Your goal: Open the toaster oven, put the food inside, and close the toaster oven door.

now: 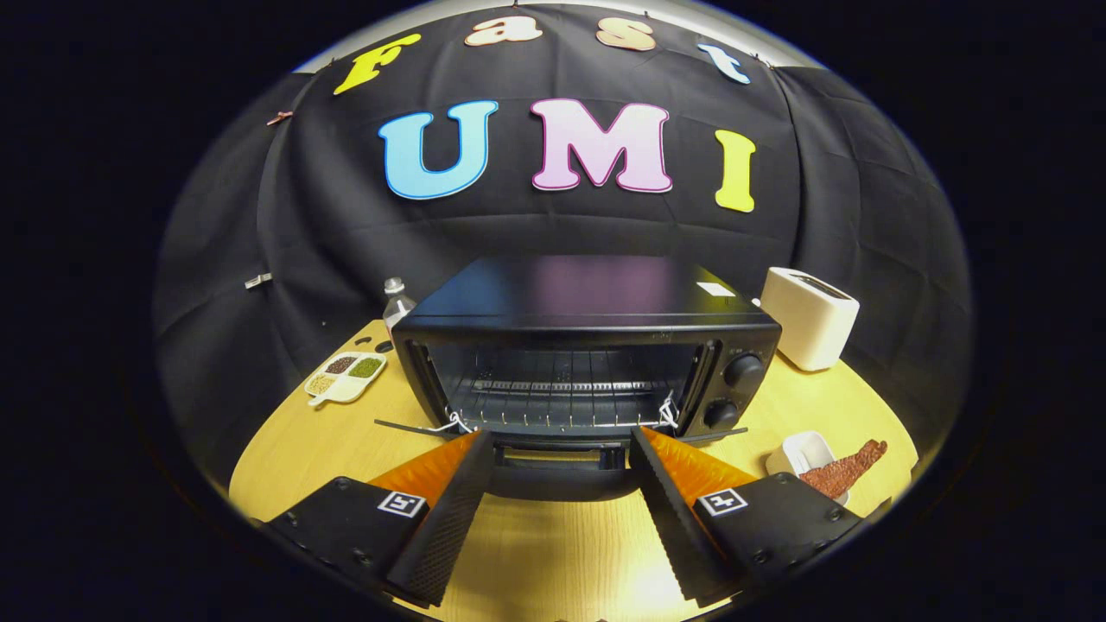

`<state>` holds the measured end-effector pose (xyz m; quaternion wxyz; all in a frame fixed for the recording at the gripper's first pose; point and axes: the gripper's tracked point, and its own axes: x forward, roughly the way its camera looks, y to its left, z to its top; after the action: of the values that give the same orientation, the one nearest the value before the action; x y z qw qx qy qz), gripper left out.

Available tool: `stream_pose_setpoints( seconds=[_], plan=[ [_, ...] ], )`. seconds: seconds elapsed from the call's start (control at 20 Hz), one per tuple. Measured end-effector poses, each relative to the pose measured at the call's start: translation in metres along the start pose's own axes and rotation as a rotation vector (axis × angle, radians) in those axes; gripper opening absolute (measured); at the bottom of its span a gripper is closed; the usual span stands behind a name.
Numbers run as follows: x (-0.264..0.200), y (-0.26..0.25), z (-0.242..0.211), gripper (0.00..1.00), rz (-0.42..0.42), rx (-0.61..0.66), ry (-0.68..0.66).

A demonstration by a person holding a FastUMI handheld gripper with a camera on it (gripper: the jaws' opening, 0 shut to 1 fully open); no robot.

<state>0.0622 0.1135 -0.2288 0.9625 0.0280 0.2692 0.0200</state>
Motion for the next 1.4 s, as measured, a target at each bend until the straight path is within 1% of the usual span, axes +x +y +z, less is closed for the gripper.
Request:
stream_pose_setpoints(
  seconds=[0.1,0.2,0.3,0.4,0.45,0.5,0.55,0.8,0.95,1.05,1.2,1.4],
  plan=[
    [-0.006,0.000,-0.016,0.98,0.003,0.014,0.028],
    [-0.012,0.001,-0.034,0.98,0.006,-0.003,0.056],
    [-0.015,0.001,-0.060,0.98,0.016,-0.009,0.117],
    [-0.015,0.006,-0.088,1.00,0.053,0.034,0.198],
    [-0.016,0.007,-0.099,1.00,0.057,0.041,0.230],
    [-0.018,0.004,-0.103,1.00,0.047,0.036,0.247],
    [-0.021,0.001,-0.101,1.00,0.047,0.034,0.237],
    [-0.057,-0.003,-0.058,0.99,0.092,0.024,0.125],
    [-0.081,-0.028,-0.020,0.99,0.081,0.001,0.035],
    [-0.095,-0.051,0.009,0.99,0.054,-0.008,-0.036],
    [-0.110,-0.086,0.045,0.99,-0.001,-0.008,-0.108],
    [-0.126,-0.139,0.076,0.99,-0.079,0.022,-0.153]
  ],
)
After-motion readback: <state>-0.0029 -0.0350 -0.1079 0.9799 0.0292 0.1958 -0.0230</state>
